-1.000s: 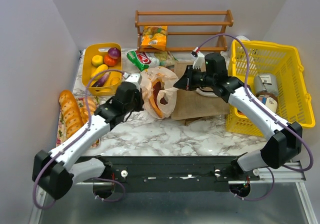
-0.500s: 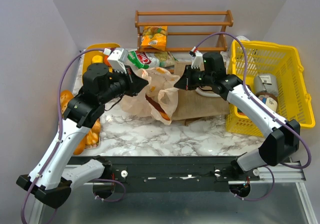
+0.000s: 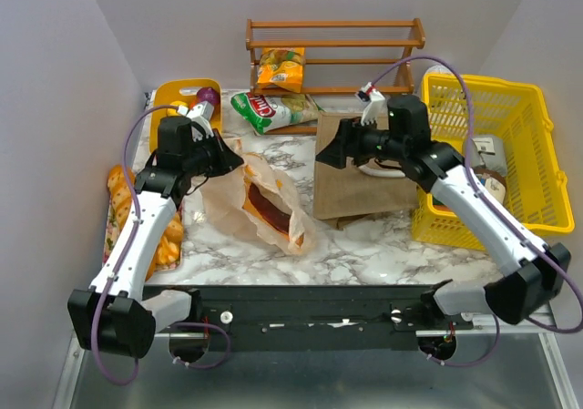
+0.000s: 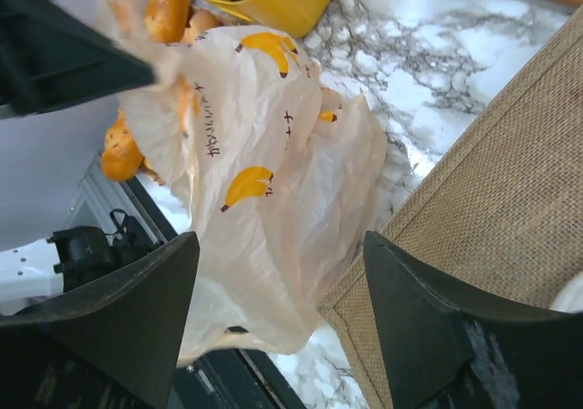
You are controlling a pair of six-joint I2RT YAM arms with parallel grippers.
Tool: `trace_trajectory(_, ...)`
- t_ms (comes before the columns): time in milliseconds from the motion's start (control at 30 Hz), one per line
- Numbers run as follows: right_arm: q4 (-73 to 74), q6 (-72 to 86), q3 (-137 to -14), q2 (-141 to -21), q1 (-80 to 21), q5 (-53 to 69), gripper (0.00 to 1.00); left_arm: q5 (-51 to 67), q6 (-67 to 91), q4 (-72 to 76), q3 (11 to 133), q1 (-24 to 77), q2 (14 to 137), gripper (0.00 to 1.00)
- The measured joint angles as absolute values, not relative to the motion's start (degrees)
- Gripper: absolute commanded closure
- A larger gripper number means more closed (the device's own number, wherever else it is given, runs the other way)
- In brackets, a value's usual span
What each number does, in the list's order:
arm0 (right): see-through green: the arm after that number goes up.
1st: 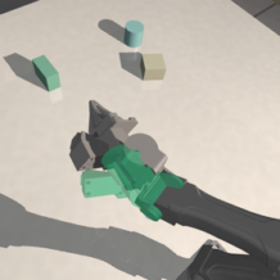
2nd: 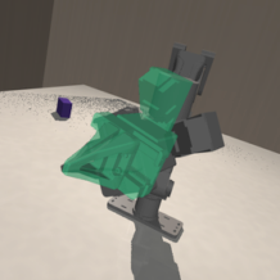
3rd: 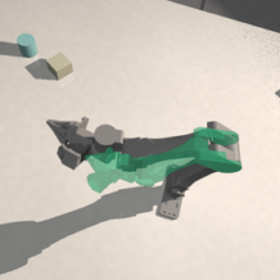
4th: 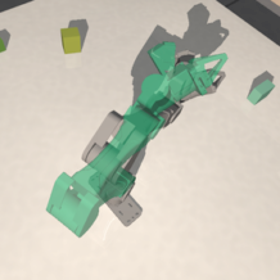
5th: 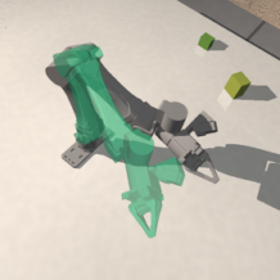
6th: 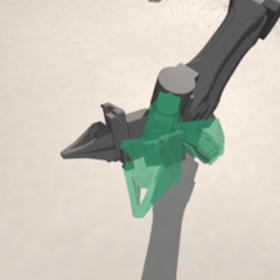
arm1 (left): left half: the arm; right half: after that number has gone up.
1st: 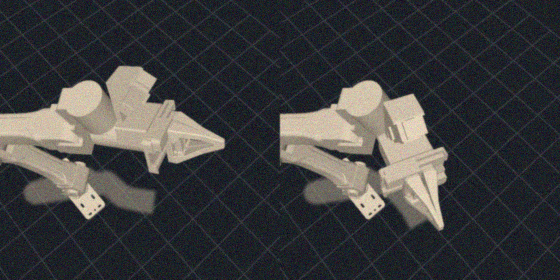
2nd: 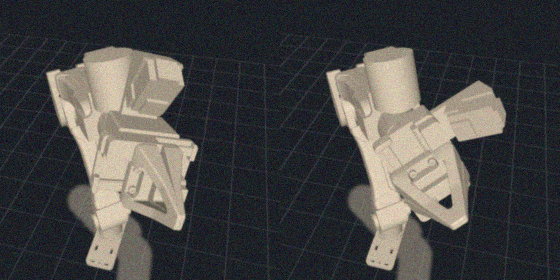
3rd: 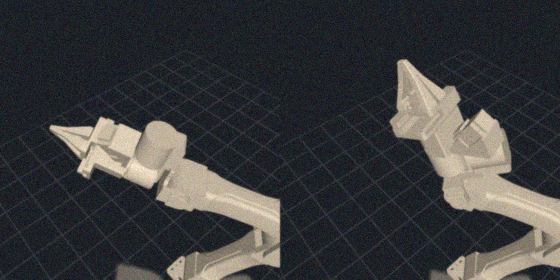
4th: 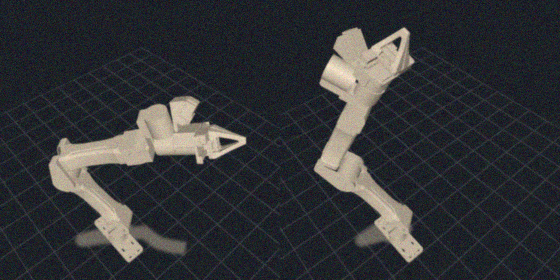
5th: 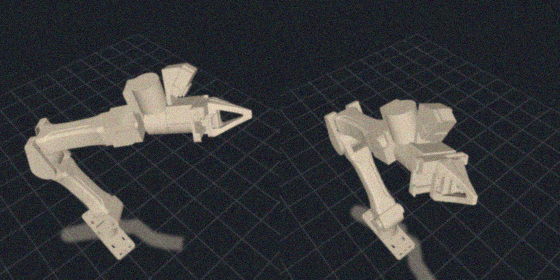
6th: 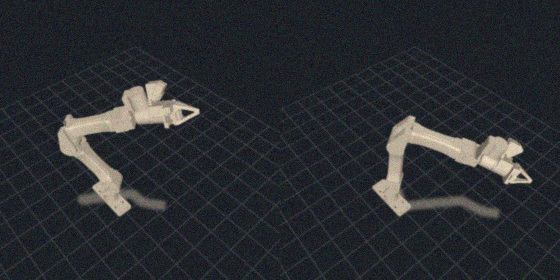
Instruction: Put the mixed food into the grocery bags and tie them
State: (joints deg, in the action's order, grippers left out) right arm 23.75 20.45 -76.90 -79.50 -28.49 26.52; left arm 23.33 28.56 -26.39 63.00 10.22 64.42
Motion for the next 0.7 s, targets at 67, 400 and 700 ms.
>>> trace_trajectory(67,23.59,19.99,-75.16,-75.55,-28.49,26.24,0.20,23.68,28.56,-26.33,61.58,8.80,65.76,1.00)
trace_trajectory(400,19.59,15.75,-58.54,-60.53,-48.25,24.86,0.22,24.93,27.55,-22.74,62.46,4.71,69.80,1.00)
trace_trajectory(700,13.85,13.74,-51.55,-62.87,-61.21,18.33,0.30,25.80,26.79,-22.48,62.46,3.31,71.81,1.00)
